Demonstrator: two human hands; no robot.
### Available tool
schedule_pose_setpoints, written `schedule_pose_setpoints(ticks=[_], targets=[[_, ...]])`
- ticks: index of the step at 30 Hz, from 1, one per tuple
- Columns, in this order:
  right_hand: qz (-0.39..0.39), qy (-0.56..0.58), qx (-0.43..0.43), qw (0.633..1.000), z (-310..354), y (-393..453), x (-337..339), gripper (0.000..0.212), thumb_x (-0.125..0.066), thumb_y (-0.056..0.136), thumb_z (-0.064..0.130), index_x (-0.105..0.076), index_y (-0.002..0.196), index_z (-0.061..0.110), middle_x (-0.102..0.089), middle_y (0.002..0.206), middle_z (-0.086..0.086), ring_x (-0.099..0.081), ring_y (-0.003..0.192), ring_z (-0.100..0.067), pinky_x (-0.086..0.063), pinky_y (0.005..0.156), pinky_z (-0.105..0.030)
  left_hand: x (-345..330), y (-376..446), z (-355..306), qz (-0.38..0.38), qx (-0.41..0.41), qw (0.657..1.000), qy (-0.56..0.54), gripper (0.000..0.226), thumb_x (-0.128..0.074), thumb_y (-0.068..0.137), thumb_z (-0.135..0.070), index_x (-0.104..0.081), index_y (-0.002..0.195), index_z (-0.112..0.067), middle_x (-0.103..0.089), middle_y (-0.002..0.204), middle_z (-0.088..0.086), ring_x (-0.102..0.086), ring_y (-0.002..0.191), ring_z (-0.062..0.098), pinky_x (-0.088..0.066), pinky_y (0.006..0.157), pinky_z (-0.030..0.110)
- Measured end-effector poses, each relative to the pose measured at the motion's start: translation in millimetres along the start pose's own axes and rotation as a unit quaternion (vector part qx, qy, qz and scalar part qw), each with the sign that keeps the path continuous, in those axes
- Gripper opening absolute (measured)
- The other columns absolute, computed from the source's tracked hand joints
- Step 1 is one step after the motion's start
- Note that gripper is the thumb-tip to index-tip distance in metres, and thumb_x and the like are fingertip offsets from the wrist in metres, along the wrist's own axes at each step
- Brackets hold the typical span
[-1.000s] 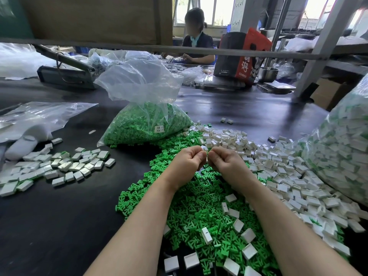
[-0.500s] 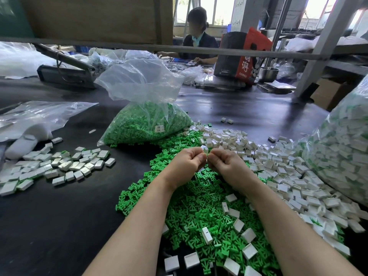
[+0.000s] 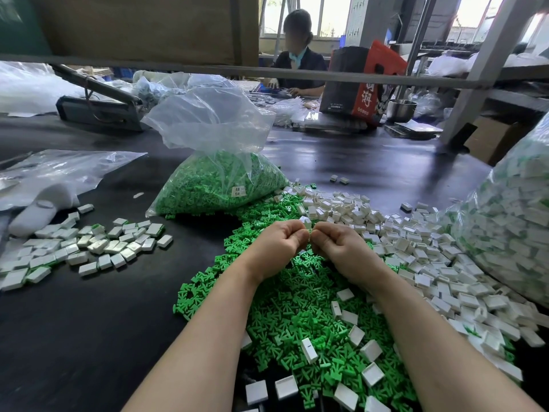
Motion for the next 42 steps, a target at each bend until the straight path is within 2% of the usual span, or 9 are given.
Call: schedule_pose_setpoints(ticks=[8,14,18,22,25,27,31,37,42], targets=[[-0.01,0.008,0.01,1.0,2,1,-1,0.022,-0.054,0.1,0.023,-0.059,0.078,0.022,-0.047,0.06,0.013,-0.042,0.061,-0.009,-0.038,0.059,-0.03,13,2,-2,-0.023,-0.012,0.999,0.037,0.023,-0.055,0.098,-0.016,-0.067,0.079,-0.023,-0.052,0.057,-0.012,-0.041,0.055,0.008,-0.036,0.053,0.022],[-0.01,0.052,0.029,0.998,18,-1,3,0.029,-0.053,0.1,0.024,-0.059,0.072,0.025,-0.049,0.059,0.007,-0.044,0.058,-0.012,-0.038,0.055,-0.022,23,1,-8,-0.049,-0.024,0.998,-0.027,0.01,-0.061,0.095,-0.013,-0.069,0.096,-0.019,-0.07,0.084,0.008,-0.059,0.075,0.015,-0.053,0.072,0.036],[-0.014,0.133,0.007,0.991,20,-2,4,0.031,-0.055,0.093,0.037,-0.062,0.075,0.014,-0.054,0.058,0.006,-0.045,0.054,-0.009,-0.038,0.053,-0.019,27,-2,-16,-0.06,-0.047,0.994,-0.075,0.008,-0.063,0.092,-0.007,-0.068,0.098,-0.009,-0.072,0.075,-0.002,-0.063,0.07,0.007,-0.055,0.07,0.026],[0.012,0.259,-0.052,0.964,15,-1,0,0.039,-0.053,0.087,0.053,-0.063,0.079,0.016,-0.054,0.061,0.003,-0.042,0.054,-0.01,-0.033,0.048,-0.02,30,-3,-27,-0.115,-0.078,0.983,-0.12,0.012,-0.069,0.087,-0.008,-0.073,0.094,-0.016,-0.067,0.086,0.015,-0.055,0.076,0.013,-0.051,0.076,0.035],[0.058,0.34,-0.061,0.937,20,0,-7,0.043,-0.051,0.089,0.054,-0.063,0.091,0.012,-0.059,0.068,-0.004,-0.047,0.056,-0.011,-0.034,0.047,-0.02,29,-3,-33,-0.138,-0.096,0.975,-0.149,0.016,-0.07,0.084,-0.004,-0.074,0.098,-0.012,-0.056,0.09,0.002,-0.057,0.074,-0.002,-0.047,0.075,0.014],[0.078,0.385,-0.054,0.918,26,1,-10,0.043,-0.052,0.085,0.055,-0.066,0.094,0.016,-0.06,0.071,-0.006,-0.048,0.059,-0.012,-0.035,0.049,-0.02,25,-1,-33,-0.14,-0.088,0.973,-0.164,0.017,-0.072,0.083,-0.005,-0.074,0.098,-0.012,-0.056,0.093,0.0,-0.061,0.082,-0.003,-0.048,0.08,0.014],[0.087,0.421,-0.033,0.902,32,2,-10,0.038,-0.05,0.085,0.053,-0.075,0.093,0.025,-0.061,0.074,-0.005,-0.05,0.065,-0.012,-0.037,0.055,-0.021,23,1,-35,-0.145,-0.086,0.974,-0.154,0.016,-0.073,0.082,-0.008,-0.076,0.096,-0.016,-0.057,0.093,-0.003,-0.06,0.088,0.0,-0.046,0.082,0.012],[0.078,0.49,-0.042,0.867,29,1,-10,0.035,-0.057,0.086,0.041,-0.072,0.104,0.015,-0.062,0.078,-0.003,-0.058,0.069,-0.01,-0.048,0.062,-0.017,22,1,-37,-0.125,-0.089,0.974,-0.169,0.019,-0.071,0.083,-0.004,-0.076,0.091,-0.02,-0.057,0.087,-0.006,-0.061,0.09,0.005,-0.05,0.086,0.018],[0.061,0.525,-0.045,0.848,25,2,-8,0.037,-0.057,0.089,0.033,-0.064,0.114,0.006,-0.062,0.079,0.0,-0.06,0.069,-0.007,-0.054,0.068,-0.016,22,0,-41,-0.122,-0.104,0.975,-0.155,0.019,-0.069,0.084,0.0,-0.074,0.097,-0.013,-0.055,0.087,-0.004,-0.06,0.082,-0.005,-0.048,0.081,0.013]])
Point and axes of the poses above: each hand's wrist, its own y-axis towards the middle knuckle, its own x-axis out of the back of the hand, z = x × y, the point moved 6 cm from there along y, towards the middle knuckle
